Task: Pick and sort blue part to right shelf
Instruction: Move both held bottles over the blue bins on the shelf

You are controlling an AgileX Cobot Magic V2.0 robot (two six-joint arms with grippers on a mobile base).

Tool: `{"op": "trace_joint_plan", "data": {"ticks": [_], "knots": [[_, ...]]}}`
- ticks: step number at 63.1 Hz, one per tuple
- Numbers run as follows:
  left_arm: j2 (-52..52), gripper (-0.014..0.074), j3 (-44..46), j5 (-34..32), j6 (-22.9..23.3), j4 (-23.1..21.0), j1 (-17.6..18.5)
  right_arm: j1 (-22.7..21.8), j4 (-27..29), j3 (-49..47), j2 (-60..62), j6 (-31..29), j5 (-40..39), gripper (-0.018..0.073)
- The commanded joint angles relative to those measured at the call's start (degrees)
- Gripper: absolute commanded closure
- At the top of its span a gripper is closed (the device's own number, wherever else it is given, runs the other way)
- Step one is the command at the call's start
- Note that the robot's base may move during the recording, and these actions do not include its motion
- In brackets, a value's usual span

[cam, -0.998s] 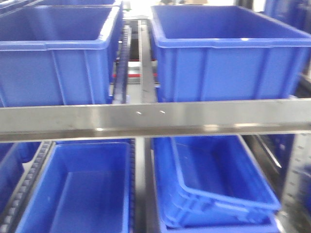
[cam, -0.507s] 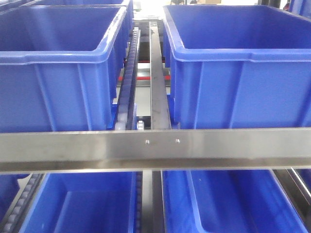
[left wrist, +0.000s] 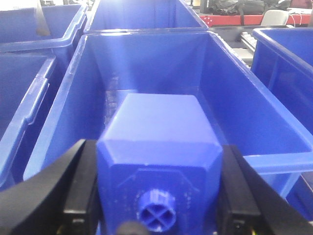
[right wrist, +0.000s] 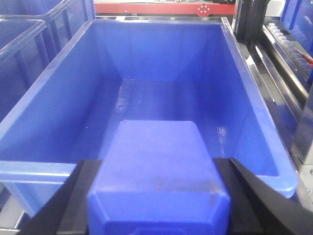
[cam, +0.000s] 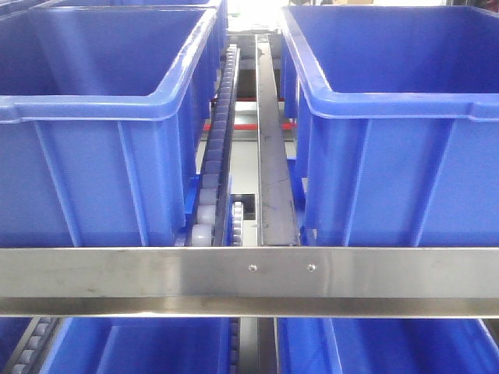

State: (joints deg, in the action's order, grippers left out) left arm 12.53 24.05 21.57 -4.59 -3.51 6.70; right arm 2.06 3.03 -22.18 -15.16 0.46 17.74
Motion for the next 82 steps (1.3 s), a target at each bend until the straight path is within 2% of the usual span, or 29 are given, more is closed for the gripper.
{"op": "trace_joint_plan", "data": {"ticks": [1,82], "knots": [[0.52,0.021,1.68,-5.33,0.35,-0.3,-0.03,-0.41,0.06,-1.82,-0.48,-0.46,-5.43,0.0167],[0.52,0.021,1.68,-6.28,0.35,-0.3,-0.03,-0.41,0.11,-1.82,-0.48,-0.46,-5.52,0.0167]]}}
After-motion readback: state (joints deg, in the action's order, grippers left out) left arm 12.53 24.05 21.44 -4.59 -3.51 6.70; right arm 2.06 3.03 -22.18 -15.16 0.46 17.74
